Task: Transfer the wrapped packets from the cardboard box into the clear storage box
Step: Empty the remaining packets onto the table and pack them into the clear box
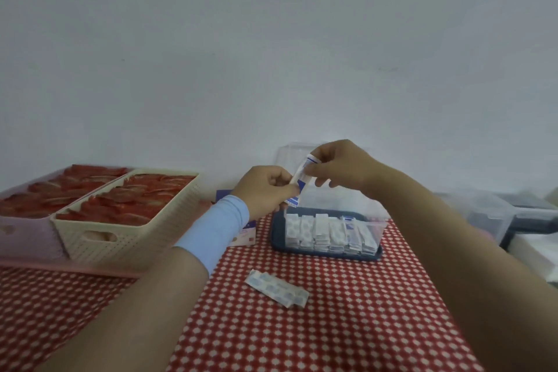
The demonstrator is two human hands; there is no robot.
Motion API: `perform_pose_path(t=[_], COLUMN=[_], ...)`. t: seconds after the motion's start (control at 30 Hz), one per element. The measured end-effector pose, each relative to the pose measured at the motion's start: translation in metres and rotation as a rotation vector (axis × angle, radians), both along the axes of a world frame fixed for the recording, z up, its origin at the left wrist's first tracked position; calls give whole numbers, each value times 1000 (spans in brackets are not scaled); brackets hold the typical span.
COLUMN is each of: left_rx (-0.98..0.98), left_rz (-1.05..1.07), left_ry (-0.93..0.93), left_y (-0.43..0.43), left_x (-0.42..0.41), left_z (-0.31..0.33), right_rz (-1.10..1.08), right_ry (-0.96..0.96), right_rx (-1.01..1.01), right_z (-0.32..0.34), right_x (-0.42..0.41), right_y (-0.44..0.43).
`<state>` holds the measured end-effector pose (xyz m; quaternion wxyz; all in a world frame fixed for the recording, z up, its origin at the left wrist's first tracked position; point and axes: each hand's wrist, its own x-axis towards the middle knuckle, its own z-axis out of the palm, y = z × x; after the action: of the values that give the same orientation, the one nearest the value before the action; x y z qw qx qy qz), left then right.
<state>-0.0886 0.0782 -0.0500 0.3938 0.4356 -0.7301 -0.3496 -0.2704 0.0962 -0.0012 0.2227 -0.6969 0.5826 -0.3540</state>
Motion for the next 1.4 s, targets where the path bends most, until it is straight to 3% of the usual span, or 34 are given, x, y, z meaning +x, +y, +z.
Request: perform_pose_path(t=[0.27,0.47,0.87,1.23,1.4], left_rx=[-35,-121,-262,-254,-320], left_rz=[-8,-86,-191,-328,-342], left_ry=[-174,-673,-670,-1126,-1289], left_y=[-48,-72,-68,-69,-67], left_x=[-34,-30,-21,-43,-51], left_z=[7,0,-6,-28,-30], right_rz=[-34,-66,64,56,-31], right_ry=[149,311,592,830,784], right_rx=[82,168,427,363,286], right_z=[19,-5,-57,-74,-70], right_x=[-31,-43,-22,-10,-24], right_y=[-40,-70,-101,-103,-105])
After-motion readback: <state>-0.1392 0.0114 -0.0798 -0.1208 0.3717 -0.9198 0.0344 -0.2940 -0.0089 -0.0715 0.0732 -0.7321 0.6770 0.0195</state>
